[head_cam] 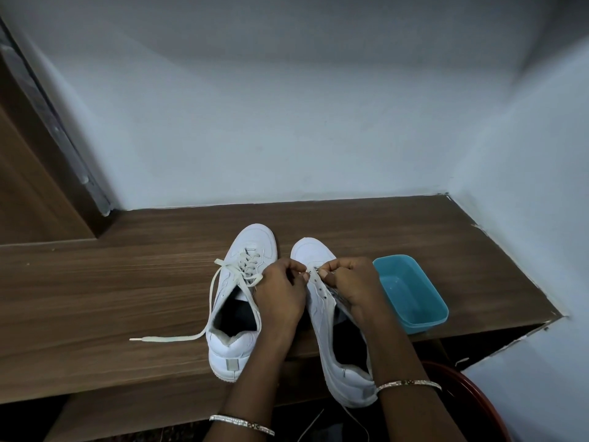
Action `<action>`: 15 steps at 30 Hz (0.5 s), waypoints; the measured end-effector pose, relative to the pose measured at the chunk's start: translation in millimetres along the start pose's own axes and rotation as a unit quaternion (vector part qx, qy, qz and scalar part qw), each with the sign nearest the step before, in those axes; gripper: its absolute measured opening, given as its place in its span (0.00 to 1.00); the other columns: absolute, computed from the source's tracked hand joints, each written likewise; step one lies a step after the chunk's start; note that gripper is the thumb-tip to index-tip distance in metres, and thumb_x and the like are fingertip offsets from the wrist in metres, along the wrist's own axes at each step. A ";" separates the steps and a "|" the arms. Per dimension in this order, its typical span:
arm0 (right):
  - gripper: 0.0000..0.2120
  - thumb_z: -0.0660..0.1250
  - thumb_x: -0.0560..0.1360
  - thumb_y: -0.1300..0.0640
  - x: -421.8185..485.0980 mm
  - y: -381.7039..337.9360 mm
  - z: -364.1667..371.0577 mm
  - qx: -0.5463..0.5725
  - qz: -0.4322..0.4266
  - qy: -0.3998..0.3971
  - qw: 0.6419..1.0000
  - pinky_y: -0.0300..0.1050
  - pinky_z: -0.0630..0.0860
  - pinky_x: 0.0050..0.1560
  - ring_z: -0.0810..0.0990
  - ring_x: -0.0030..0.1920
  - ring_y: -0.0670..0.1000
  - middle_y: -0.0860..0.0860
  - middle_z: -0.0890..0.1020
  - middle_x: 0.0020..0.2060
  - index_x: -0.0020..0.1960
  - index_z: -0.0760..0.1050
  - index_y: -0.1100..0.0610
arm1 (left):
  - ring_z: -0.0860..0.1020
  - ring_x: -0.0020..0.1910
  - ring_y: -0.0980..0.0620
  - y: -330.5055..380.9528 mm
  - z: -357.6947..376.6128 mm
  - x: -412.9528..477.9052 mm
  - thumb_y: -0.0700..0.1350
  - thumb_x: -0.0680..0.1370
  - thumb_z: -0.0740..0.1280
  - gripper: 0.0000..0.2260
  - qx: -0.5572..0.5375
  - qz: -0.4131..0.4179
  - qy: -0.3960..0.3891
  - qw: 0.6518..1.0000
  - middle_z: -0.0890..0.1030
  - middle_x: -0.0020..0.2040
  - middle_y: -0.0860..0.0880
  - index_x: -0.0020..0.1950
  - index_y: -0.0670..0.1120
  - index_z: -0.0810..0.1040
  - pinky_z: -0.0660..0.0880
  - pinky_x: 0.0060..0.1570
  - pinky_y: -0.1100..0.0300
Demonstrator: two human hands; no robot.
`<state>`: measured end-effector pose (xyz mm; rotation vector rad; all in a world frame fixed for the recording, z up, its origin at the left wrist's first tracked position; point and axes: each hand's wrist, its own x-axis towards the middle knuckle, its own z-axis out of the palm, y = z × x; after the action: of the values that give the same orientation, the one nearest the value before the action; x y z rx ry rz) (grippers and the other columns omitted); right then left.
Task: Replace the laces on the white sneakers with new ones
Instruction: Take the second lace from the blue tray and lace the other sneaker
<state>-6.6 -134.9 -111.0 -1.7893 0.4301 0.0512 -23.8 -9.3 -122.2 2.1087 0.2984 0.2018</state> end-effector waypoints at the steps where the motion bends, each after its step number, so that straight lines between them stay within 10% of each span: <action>1: 0.07 0.70 0.69 0.69 0.2 -0.4 0.6 0.007 0.006 -0.002 1.000 0.57 0.82 0.45 0.84 0.38 0.64 0.64 0.85 0.36 0.34 0.83 0.62 | 0.77 0.38 0.59 -0.1 0.2 0.0 0.44 0.76 0.72 0.04 -0.002 0.002 -0.001 1.000 0.83 0.42 0.56 0.50 0.50 0.83 0.71 0.43 0.62; 15: 0.04 0.75 0.69 0.64 -0.8 -0.3 5.5 -0.059 -0.010 -0.002 0.998 0.55 0.84 0.41 0.85 0.36 0.53 0.55 0.86 0.33 0.39 0.87 0.57 | 0.78 0.35 0.70 -1.6 -3.6 5.2 0.41 0.76 0.71 0.05 -0.025 -0.005 -0.021 0.999 0.82 0.35 0.59 0.47 0.50 0.84 0.66 0.33 0.76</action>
<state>-6.3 -129.4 -112.0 -1.9084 0.4134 0.0680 -20.0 -4.0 -121.6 2.0588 0.2749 0.1571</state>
